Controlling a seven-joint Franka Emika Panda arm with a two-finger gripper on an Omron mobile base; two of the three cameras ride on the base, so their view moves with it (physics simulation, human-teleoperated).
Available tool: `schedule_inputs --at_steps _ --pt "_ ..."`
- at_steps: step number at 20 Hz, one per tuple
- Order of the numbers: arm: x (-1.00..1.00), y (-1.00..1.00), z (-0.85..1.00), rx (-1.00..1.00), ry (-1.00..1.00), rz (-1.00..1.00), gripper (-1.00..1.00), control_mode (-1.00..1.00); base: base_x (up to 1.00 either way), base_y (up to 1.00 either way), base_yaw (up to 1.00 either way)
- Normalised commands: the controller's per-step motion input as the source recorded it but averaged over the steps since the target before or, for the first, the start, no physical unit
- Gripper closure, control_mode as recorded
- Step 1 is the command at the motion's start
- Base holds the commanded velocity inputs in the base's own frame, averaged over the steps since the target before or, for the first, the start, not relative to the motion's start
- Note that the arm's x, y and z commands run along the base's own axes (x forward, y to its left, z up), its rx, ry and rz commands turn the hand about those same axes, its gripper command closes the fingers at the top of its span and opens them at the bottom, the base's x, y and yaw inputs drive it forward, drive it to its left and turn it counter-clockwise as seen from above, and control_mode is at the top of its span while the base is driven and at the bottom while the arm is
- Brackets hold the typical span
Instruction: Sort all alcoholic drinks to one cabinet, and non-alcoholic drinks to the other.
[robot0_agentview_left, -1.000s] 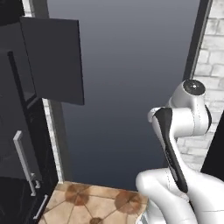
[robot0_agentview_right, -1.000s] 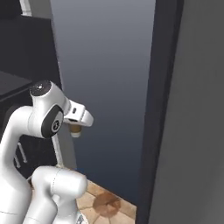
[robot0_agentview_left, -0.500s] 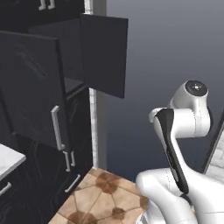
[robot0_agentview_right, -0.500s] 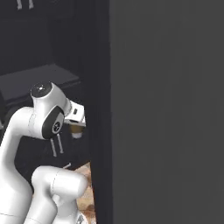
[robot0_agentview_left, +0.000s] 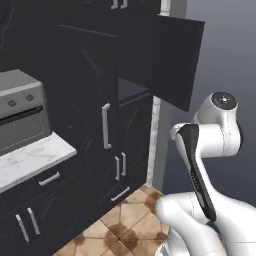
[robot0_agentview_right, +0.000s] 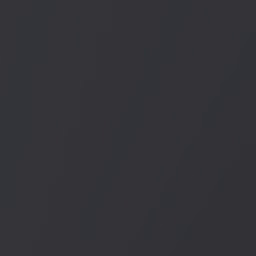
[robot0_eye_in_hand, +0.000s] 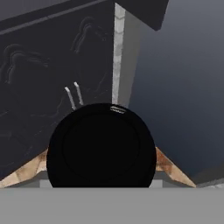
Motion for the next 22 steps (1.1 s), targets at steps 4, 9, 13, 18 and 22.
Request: schedule_inputs --at_steps 4,9,13,18,22 --pt "0.00 0.00 0.00 0.00 0.00 0.00 1.00 1.00 0.57 -0.17 0.58" --pt "0.00 0.00 0.00 0.00 0.00 0.00 1.00 1.00 0.50 -0.55 0.53" --pt "0.00 0.00 0.00 0.00 0.00 0.00 1.00 1.00 0.19 -0.82 0.43" --pt "0.00 0.00 0.00 0.00 0.00 0.00 1.00 1.00 0.16 -0.90 0.28" --pt "0.00 0.00 0.00 0.00 0.00 0.00 1.00 1.00 0.48 -0.90 0.08"
